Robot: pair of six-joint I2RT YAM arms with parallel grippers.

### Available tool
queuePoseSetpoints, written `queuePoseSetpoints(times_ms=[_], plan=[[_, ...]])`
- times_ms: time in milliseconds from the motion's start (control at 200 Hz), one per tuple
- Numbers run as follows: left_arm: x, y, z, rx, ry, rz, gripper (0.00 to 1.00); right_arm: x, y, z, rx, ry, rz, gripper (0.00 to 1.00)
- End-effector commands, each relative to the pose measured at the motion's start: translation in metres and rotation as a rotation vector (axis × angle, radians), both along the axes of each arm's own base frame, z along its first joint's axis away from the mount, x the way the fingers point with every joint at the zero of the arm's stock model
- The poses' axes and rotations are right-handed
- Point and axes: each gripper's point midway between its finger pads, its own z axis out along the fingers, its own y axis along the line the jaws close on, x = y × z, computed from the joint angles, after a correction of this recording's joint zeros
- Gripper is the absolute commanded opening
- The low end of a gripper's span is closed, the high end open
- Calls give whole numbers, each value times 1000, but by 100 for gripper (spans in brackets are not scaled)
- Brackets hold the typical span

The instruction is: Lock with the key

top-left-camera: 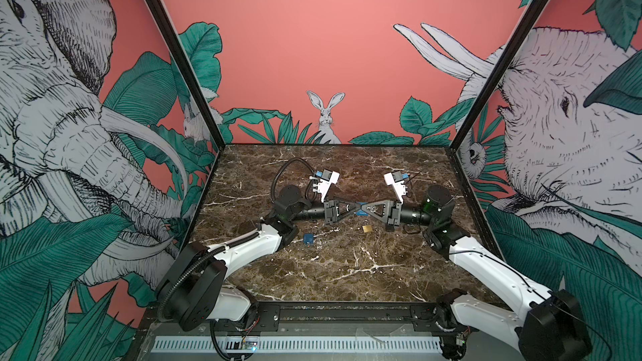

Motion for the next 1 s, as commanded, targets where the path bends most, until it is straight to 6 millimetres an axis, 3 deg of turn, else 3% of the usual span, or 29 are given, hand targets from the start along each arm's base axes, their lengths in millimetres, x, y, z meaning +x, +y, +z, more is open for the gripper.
queuePoseSetpoints(times_ms=[0, 440, 630, 770, 895, 995], plan=[[-9, 0, 20, -46, -55, -33, 25, 6, -2, 17, 27, -86, -37, 0], [-13, 1, 19, -50, -53, -54, 21, 13, -3, 17, 22, -93, -67, 0], [-13, 1, 20, -64, -44, -61, 12, 17, -2, 13, 15, -85, -76, 0], [-11, 0, 20, -75, -31, -55, 0, 19, -3, 10, 10, -78, -89, 0], [-3, 2, 15, -77, -11, 5, 0, 18, -4, 8, 7, -67, -96, 24], [2, 5, 13, -80, -8, 50, 0, 16, -6, 7, 0, -61, -93, 29]])
